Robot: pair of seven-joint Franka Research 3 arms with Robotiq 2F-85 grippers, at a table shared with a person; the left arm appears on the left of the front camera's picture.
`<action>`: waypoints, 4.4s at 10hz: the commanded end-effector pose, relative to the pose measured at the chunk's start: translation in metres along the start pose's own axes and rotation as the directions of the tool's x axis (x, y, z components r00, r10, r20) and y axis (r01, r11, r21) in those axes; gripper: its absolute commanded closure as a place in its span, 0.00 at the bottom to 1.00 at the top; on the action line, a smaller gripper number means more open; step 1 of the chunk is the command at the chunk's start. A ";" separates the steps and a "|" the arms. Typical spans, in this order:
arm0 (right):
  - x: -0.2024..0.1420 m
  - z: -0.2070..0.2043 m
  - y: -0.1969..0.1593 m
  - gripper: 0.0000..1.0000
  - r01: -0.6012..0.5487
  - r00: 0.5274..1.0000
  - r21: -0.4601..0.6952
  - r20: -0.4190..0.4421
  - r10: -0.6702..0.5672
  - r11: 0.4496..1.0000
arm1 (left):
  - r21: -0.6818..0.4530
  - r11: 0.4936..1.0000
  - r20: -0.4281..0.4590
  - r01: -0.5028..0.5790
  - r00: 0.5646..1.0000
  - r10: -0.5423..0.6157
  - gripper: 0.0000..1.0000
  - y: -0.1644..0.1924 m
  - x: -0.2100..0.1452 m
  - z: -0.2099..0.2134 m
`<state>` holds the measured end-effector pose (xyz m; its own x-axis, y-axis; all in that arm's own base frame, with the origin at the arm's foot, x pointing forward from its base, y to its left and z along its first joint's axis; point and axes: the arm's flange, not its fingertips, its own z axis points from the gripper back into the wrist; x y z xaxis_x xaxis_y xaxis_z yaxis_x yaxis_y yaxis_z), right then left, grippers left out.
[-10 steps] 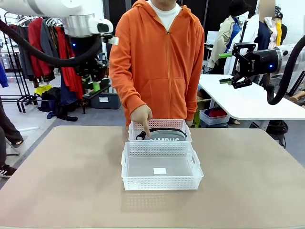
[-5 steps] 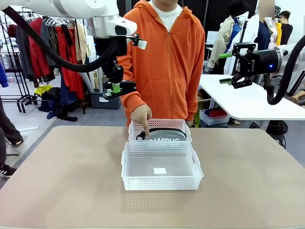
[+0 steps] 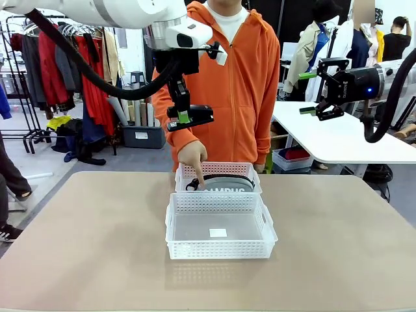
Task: Distribute items into two baskets.
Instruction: Place the picked Stapler into the Organizing basket as instructed by the person.
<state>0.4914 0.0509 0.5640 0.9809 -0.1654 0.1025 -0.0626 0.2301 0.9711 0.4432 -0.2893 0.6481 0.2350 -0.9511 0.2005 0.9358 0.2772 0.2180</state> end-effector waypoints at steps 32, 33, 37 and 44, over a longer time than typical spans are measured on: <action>0.001 0.000 0.004 0.00 0.003 1.000 -0.003 0.005 -0.003 1.000 | -0.280 0.909 0.030 0.308 0.950 -0.312 1.00 -0.066 0.023 -0.264; 0.001 0.000 0.004 0.00 0.003 1.000 -0.003 0.005 -0.003 1.000 | -0.280 0.909 0.030 0.308 0.950 -0.312 1.00 -0.066 0.023 -0.264; 0.001 0.000 0.004 0.00 0.003 1.000 -0.003 0.005 -0.003 1.000 | -0.322 0.899 0.014 0.295 0.951 -0.308 1.00 -0.058 0.024 -0.273; 0.001 0.000 0.004 0.00 0.003 1.000 -0.003 0.005 -0.003 1.000 | -0.349 0.906 -0.069 0.240 0.957 -0.280 1.00 -0.047 0.041 -0.308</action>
<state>0.4914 0.0509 0.5640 0.9809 -0.1655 0.1025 -0.0627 0.2302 0.9711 0.4890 -0.3778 0.3497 -0.0285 -0.9970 0.0724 0.9961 -0.0344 -0.0815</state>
